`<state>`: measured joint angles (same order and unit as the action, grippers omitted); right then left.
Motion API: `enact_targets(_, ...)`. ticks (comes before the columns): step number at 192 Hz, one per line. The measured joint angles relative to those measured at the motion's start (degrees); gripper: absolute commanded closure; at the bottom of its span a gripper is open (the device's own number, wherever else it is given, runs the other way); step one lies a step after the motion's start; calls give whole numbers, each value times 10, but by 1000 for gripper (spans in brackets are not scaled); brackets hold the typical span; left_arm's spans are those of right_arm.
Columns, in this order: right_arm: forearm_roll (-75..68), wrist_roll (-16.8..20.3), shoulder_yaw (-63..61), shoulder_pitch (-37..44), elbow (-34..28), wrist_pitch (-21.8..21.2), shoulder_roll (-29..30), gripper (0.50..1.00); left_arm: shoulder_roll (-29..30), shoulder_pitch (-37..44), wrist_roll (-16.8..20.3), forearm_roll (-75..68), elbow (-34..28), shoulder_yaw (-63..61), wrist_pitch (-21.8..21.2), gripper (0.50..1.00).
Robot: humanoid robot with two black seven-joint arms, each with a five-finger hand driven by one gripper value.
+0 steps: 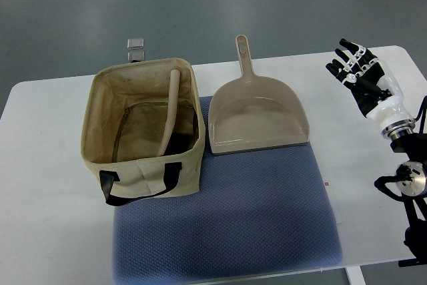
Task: Put pink broom in yellow bag with right hand
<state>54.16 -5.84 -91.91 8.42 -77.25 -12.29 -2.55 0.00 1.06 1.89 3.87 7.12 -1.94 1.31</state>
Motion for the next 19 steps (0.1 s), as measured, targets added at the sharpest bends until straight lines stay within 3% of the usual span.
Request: enact_targets(19,0,-1,4,-2,0,-1,0,572,0,0,0,0,0,0,0,500)
